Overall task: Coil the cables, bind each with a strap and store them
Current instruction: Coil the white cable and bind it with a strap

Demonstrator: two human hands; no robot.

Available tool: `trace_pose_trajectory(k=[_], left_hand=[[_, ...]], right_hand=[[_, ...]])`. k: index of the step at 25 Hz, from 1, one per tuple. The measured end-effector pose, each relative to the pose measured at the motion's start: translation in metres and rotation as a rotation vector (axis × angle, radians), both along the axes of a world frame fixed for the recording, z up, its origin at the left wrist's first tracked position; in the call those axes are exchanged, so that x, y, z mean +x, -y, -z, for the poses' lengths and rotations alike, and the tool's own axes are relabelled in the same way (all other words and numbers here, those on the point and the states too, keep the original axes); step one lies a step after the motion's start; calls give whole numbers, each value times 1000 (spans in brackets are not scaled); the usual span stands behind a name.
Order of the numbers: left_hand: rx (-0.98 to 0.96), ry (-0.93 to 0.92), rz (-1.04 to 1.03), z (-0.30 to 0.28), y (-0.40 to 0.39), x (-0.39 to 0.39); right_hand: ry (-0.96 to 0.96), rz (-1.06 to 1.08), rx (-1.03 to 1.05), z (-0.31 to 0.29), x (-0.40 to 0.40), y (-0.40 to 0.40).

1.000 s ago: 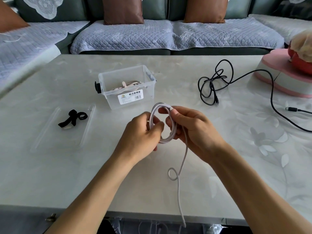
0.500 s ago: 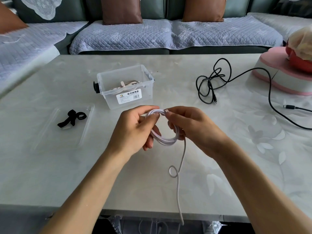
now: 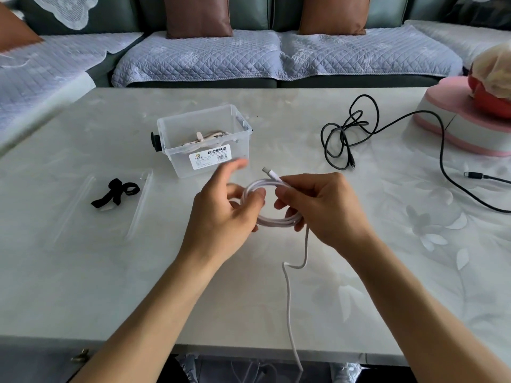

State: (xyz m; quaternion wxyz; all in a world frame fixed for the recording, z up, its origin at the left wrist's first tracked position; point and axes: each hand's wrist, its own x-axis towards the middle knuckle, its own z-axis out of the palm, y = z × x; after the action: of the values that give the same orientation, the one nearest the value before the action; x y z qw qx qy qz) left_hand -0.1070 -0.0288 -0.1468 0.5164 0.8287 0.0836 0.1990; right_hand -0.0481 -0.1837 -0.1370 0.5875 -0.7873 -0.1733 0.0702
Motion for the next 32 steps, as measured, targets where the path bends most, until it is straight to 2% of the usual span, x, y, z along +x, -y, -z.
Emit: trace_pose_trajectory(k=[2, 4, 7, 10, 12, 14, 16, 18, 20, 22, 24, 26, 27, 29, 32], left_hand=[[265, 94, 101, 2, -10, -1], [378, 122, 204, 3, -17, 0], [309, 122, 110, 5, -19, 0], [342, 223, -55, 6, -19, 1], [291, 211, -100, 6, -16, 1], [201, 134, -89, 5, -11, 0], [150, 49, -49, 4, -8, -2], [167, -53, 46, 0, -10, -3], [196, -148, 165, -5, -11, -3], [272, -139, 171, -4, -11, -1], [297, -89, 59, -2, -13, 3], [225, -90, -78, -1, -15, 6], [172, -105, -139, 0, -16, 8], [114, -138, -220, 1, -14, 10], [141, -124, -299, 3, -4, 8]], right_hand=[[32, -68, -120, 1, 0, 2], [48, -119, -150, 1, 0, 2], [31, -128, -108, 1, -2, -1], [-171, -106, -13, 1, -1, -2], [-238, -77, 61, 2, 0, -3], [-146, 13, 89, 5, 1, -5], [41, 50, -1, 8, 2, -6], [229, -43, -160, 8, 0, -5], [299, -132, -236, 7, -1, -5], [241, -108, -194, 6, 0, -7], [5, -108, -93, 6, -2, -10], [-263, -208, -51, 6, -6, -11], [-326, -252, -39, 6, -9, -12], [-346, -281, 34, 5, -13, -14], [-308, -226, 103, 6, -18, -22]])
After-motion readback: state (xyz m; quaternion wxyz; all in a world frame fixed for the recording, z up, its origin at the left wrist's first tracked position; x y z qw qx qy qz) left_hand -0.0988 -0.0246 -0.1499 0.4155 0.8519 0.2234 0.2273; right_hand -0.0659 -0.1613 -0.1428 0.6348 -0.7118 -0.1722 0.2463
